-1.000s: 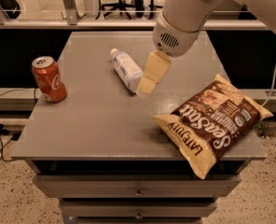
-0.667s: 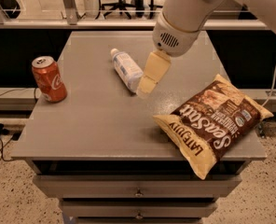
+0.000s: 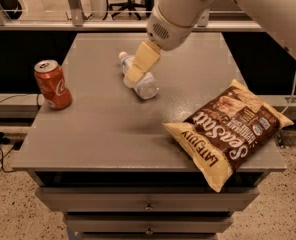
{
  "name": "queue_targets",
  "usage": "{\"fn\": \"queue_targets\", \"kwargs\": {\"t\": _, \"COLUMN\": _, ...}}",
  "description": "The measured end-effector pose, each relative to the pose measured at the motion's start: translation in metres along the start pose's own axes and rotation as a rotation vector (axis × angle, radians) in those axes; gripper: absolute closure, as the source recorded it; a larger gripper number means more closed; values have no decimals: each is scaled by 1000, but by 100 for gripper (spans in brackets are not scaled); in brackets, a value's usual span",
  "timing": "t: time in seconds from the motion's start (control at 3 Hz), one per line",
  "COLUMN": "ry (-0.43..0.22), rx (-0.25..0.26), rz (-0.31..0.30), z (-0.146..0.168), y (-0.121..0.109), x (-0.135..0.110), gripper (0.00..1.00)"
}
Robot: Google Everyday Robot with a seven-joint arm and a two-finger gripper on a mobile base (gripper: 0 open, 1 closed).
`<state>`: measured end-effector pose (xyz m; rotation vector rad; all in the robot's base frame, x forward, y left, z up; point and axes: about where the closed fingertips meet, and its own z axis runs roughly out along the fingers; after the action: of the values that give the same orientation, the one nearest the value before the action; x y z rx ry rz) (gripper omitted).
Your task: Place blue plastic bottle upright
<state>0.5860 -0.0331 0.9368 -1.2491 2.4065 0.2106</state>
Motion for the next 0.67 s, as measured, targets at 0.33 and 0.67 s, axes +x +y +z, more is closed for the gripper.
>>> {"fn": "queue_targets", "kwargs": {"t": 0.33, "ry": -26, "rx": -23, "rz": 43, "z": 25, "y": -10, "x": -41, "gripper": 0}}
{"fn": "queue_targets", "kwargs": {"t": 0.67, "ry": 19, "rx": -24, "rz": 159, "z": 75, "y": -27, "x": -73, "gripper": 0}}
